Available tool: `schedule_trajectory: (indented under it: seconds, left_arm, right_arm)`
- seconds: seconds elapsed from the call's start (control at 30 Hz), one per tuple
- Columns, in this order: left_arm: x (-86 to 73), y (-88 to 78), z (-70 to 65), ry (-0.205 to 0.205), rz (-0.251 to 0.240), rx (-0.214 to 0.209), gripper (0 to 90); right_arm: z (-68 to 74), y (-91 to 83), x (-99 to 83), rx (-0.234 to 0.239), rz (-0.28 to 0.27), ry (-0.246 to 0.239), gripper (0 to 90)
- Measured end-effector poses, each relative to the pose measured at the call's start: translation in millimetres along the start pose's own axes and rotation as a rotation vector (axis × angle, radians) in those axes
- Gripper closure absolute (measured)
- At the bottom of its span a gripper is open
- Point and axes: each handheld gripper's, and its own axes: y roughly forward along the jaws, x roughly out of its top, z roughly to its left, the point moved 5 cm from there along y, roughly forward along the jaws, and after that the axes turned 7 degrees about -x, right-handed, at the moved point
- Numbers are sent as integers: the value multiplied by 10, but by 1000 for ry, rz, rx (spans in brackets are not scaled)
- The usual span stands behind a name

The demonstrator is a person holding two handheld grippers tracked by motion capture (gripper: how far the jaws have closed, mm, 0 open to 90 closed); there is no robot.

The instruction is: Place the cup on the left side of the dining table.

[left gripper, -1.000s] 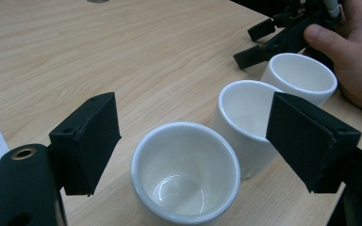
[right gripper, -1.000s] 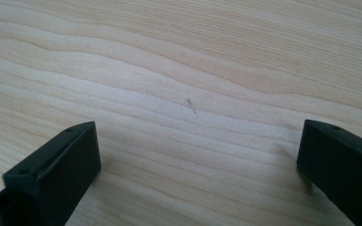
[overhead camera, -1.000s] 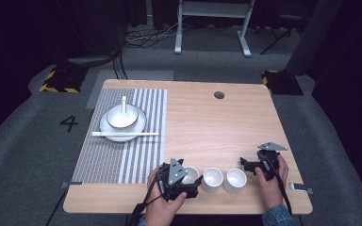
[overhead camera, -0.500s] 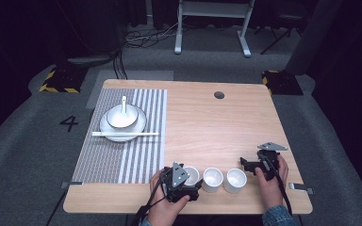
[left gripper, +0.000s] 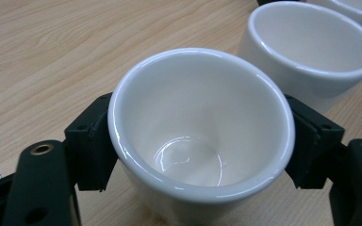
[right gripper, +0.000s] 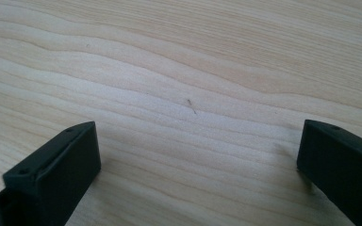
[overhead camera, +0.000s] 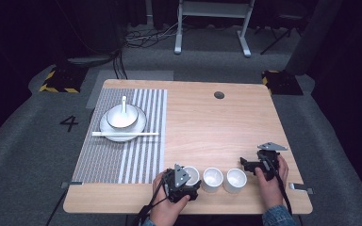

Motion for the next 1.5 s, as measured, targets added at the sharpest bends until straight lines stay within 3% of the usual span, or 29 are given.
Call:
schedule_trajectory:
  seconds: [0.23, 0.87, 1.0, 1.17, 1.5]
  left_arm:
    - [-48, 48, 16, 20, 19, 6, 262]
    - [-65, 62, 19, 10, 15, -5, 264]
    - [-55, 53, 28, 27, 34, -7, 265]
    - [-16, 26, 16, 26, 55, -19, 265]
    - [157, -140, 4, 35, 24, -30, 265]
  right_arm:
    - [0, 0, 0, 0, 0, 0, 1]
    - [0, 0, 0, 0, 0, 0, 1]
    - [-1, 0, 0, -1, 0, -1, 1]
    - [-1, 1, 0, 0, -1, -1, 1]
    - [0, 0, 0, 0, 0, 0, 1]
